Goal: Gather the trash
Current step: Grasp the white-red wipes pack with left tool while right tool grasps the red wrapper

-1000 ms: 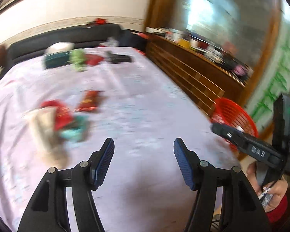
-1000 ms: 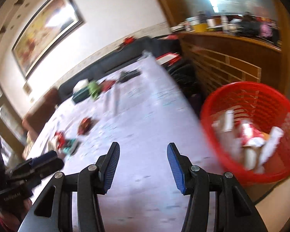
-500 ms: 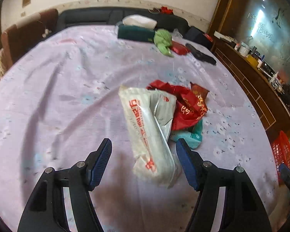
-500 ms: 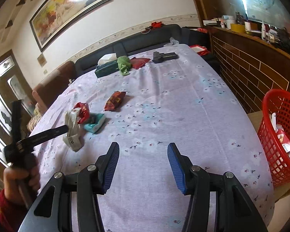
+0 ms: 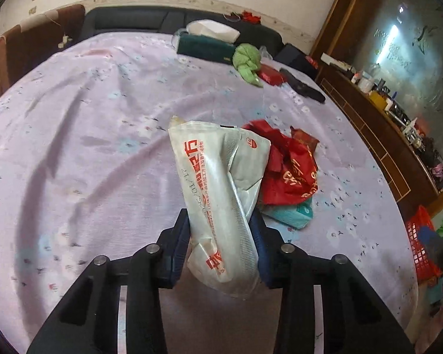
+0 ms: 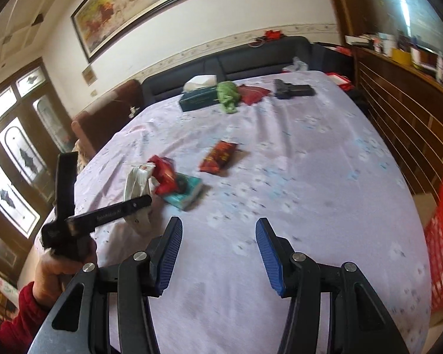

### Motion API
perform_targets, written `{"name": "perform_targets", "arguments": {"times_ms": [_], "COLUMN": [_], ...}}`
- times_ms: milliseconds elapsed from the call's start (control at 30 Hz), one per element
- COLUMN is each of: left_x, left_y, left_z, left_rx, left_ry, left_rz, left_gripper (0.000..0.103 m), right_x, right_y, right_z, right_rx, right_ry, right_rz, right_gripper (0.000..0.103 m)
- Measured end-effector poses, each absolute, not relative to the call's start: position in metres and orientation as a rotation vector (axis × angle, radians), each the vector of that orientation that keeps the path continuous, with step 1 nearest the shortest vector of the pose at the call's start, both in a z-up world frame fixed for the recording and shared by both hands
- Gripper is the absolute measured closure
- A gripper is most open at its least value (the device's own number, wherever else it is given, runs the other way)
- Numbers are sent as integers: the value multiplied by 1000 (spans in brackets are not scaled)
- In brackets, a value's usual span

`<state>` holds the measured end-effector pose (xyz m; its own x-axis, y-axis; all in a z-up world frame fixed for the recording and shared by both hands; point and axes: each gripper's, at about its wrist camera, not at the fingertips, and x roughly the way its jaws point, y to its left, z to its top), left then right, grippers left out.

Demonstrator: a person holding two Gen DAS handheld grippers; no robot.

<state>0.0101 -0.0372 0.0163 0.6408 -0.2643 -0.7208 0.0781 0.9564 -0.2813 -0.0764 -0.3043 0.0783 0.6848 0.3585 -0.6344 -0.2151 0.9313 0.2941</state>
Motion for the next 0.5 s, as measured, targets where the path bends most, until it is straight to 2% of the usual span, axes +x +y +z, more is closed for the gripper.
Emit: {"name": "perform_targets", "arguments": {"times_ms": [433,467,500], "left_x": [9,10,12], "left_y": [5,5,6], "left_z": [35,36,36], "left_rx": [-304,-310,-318], "left_ry": [699,695,692], "left_rz": [-100,-103,-106], "left_gripper": [65,65,65], "right_x": [29,34,40], "right_y": [-202,-195,-188], "right_z": [56,52,46], "right_rx": [74,58,35], "right_ry": [808,813,826], "right_rz": [416,409,397], "right_gripper": [48,52,64]}}
